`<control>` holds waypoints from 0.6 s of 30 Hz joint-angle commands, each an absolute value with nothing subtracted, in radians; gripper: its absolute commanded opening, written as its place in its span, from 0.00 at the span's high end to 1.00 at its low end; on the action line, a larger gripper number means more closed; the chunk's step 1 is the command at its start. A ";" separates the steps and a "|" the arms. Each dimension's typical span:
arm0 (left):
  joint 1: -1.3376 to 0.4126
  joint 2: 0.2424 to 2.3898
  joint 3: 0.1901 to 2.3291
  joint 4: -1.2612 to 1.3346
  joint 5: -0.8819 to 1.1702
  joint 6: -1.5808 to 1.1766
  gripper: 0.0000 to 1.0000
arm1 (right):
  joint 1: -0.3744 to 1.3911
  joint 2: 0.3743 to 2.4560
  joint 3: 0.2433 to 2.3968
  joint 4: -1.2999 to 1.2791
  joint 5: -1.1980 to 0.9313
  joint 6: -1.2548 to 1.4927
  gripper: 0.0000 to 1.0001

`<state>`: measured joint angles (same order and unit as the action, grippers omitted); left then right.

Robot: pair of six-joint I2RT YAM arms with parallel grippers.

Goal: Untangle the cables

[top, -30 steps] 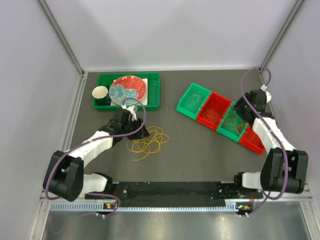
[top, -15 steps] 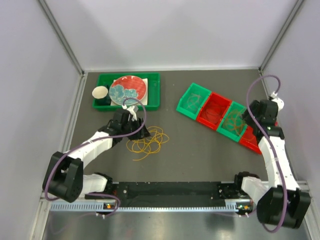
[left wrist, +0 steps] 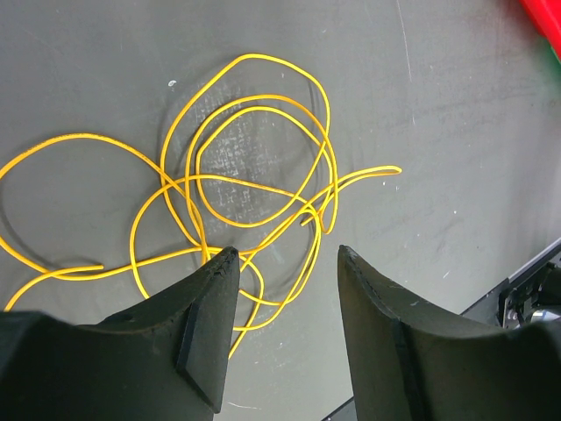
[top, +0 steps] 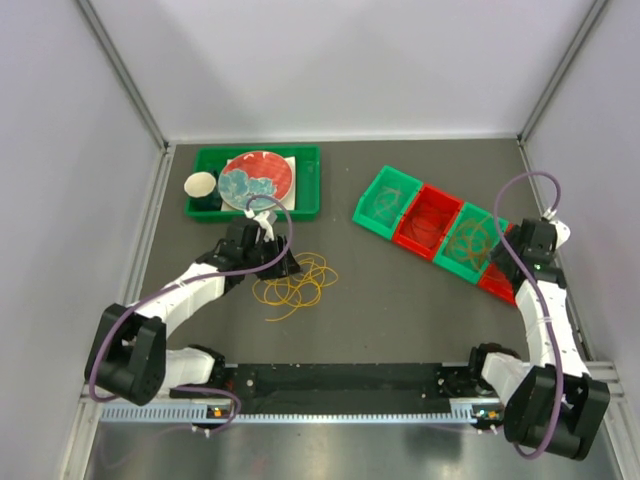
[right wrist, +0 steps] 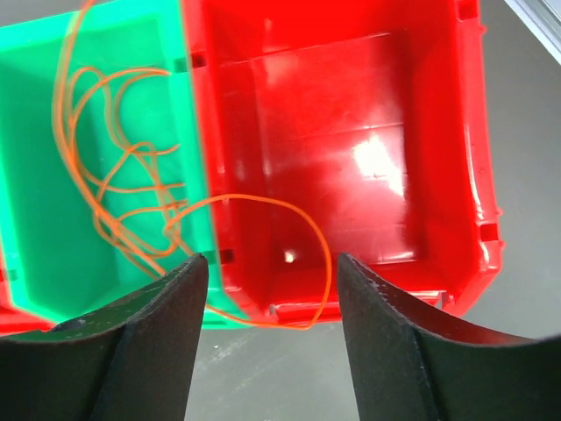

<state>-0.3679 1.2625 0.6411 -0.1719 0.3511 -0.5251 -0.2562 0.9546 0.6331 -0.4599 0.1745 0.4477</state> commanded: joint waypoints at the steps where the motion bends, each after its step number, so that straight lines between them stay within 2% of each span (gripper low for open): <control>1: -0.364 1.252 0.649 -0.121 0.368 -0.525 0.47 | -0.293 0.963 0.612 -0.422 0.201 0.460 0.41; 8: -0.365 1.261 0.650 -0.118 0.373 -0.525 0.47 | -0.359 0.979 0.565 -0.384 0.158 0.482 0.43; 18: -0.364 1.266 0.652 -0.124 0.370 -0.525 0.47 | -0.402 0.933 0.541 -0.374 0.121 0.497 0.55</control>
